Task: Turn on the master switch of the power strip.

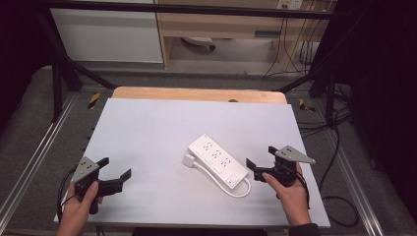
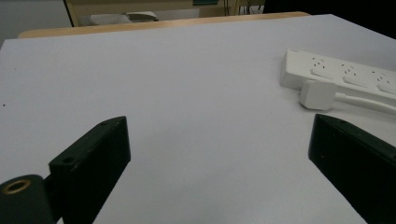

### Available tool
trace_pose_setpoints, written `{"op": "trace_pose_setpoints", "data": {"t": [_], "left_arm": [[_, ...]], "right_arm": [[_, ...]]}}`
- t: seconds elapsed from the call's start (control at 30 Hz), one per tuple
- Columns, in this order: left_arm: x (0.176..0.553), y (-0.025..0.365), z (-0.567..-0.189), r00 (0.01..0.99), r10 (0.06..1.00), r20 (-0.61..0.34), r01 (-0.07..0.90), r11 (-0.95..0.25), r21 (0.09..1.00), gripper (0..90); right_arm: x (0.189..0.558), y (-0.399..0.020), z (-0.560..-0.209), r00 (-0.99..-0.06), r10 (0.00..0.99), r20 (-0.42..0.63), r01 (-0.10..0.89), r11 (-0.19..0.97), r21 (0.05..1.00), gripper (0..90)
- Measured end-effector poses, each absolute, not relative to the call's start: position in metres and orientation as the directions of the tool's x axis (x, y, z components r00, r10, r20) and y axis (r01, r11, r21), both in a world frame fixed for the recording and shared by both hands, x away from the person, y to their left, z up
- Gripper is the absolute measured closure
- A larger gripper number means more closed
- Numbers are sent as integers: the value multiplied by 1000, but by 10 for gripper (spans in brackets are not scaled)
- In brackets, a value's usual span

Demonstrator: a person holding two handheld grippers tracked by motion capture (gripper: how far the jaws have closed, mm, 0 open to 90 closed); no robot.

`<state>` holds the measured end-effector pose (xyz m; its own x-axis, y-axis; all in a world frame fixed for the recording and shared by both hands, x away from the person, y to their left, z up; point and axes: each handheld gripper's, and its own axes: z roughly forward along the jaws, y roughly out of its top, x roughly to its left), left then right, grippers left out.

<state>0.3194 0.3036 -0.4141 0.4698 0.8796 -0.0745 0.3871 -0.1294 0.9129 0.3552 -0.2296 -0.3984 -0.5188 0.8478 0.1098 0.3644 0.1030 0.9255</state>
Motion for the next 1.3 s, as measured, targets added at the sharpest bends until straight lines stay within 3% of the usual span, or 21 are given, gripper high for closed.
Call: {"op": "trace_pose_setpoints", "data": {"t": [0.73, 1.23, 1.3], "left_arm": [[320, 303, -415, 471, 879, -75, 391, -132, 911, 58], [320, 303, -415, 473, 878, -71, 391, -137, 910, 57], [320, 303, -415, 473, 878, -71, 391, -137, 910, 57]], "right_arm": [[357, -206, -400, -569, 818, 92, 364, 150, 919, 62], [357, -202, -402, -591, 803, 73, 360, 182, 915, 256], [358, -201, -403, -594, 801, 75, 373, 192, 908, 323]]}}
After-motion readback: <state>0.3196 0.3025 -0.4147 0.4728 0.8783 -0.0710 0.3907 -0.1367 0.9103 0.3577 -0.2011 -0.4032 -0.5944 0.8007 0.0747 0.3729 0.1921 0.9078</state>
